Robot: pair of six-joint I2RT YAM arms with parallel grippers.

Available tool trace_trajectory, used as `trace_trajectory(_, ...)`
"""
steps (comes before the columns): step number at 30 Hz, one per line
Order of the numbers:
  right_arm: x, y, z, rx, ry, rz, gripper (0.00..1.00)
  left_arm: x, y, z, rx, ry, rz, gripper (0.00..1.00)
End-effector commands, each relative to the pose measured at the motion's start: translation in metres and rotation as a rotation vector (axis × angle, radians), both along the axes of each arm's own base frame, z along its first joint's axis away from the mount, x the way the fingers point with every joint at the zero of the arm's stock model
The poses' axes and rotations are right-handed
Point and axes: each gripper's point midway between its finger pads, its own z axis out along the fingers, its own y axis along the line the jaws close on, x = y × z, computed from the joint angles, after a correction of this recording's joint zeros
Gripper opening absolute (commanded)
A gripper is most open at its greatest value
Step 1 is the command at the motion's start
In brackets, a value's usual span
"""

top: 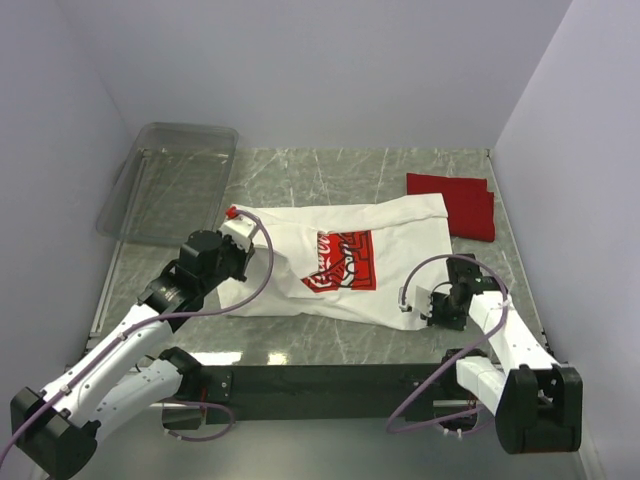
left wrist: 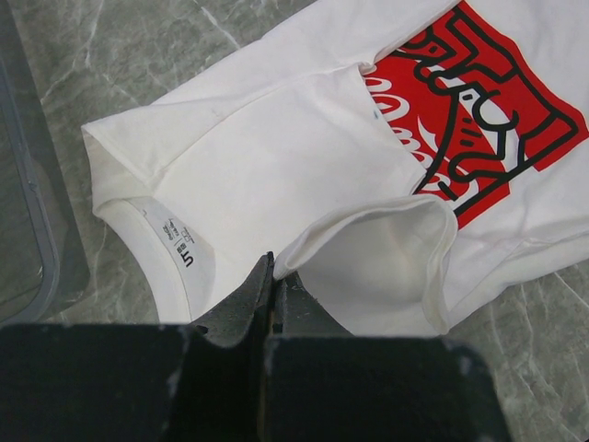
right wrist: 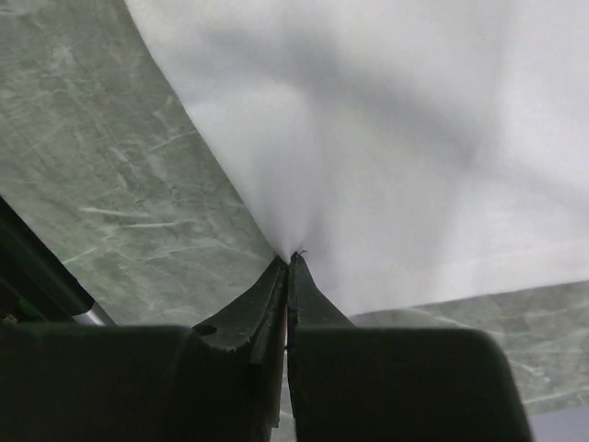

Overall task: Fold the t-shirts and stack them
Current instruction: Fold the tshirt

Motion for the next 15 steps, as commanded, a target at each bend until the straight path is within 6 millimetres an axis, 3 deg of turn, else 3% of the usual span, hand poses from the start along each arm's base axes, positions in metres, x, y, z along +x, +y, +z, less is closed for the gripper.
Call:
trace_trajectory(1,0.002,0.009,0.019,0.043,-0.044,0.035,0.04,0.006,-0.005,0.024,-0.059,-0.039,-0.002,0.01)
trace_trajectory(7,0.008,0.020,0.048,0.107,-0.093,0.033,0.00,0.009,-0.001,0.028,-0.066,-0.043,0.009,0.01)
trace_trajectory(15,0.047,0.029,0.072,0.209,-0.145,-0.115,0.00,0.021,0.007,0.038,-0.133,-0.001,0.088,0.01)
